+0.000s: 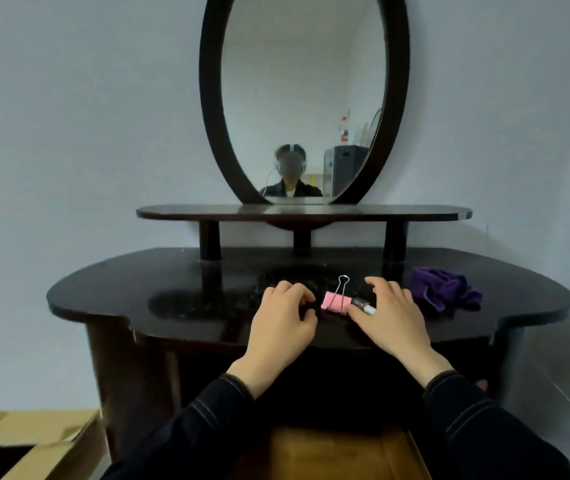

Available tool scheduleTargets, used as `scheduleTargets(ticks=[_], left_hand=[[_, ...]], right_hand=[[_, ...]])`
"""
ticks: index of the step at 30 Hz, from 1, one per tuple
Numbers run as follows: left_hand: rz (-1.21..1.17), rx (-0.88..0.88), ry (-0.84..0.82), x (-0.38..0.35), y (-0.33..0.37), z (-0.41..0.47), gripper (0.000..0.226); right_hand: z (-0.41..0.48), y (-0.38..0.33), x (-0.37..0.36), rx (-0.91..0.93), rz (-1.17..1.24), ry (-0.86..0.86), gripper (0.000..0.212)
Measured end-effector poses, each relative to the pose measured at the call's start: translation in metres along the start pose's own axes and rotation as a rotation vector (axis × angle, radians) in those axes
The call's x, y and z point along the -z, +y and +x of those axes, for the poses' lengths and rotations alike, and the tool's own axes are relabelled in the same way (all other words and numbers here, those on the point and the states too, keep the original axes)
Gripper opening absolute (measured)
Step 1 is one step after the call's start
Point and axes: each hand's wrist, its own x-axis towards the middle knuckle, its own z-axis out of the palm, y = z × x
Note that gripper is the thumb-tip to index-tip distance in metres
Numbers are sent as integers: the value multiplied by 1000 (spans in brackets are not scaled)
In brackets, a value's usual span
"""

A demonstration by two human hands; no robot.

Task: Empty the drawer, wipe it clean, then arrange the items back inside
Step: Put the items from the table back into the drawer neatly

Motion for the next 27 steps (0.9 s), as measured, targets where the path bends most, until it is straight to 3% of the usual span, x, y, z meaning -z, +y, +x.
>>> scheduleTargets(ticks=[5,8,11,13,15,18,20,24,27], left_hand=[[171,208,-254,-17,-25,49,61],[153,171,-253,-28,-33,61,49],[70,160,-140,-33,-39,63,49],[-151,243,-60,-30,-39,63,48],[-550,428,-34,-23,-36,65,41],[-1153,731,-18,-12,-33,66,27],[-1277,782,-45,-8,-33,62,29],[-1342,753,-67,-2,-29,55,30],[-1325,730,-101,0,-24,52,31]], right_hand=[[18,10,-7,21,39,-112,38],[24,17,-9,-20,120,-116,38],[32,21,-9,-118,282,-44,40],[35,22,-7,-212,629,18,32],[39,19,-1,-343,959,46,25],[47,15,1,-485,1200,20,25],[51,6,-5,-482,1179,-2,21],[56,-10,-21,-326,862,-39,42],[57,-14,-26,-255,679,-69,32]])
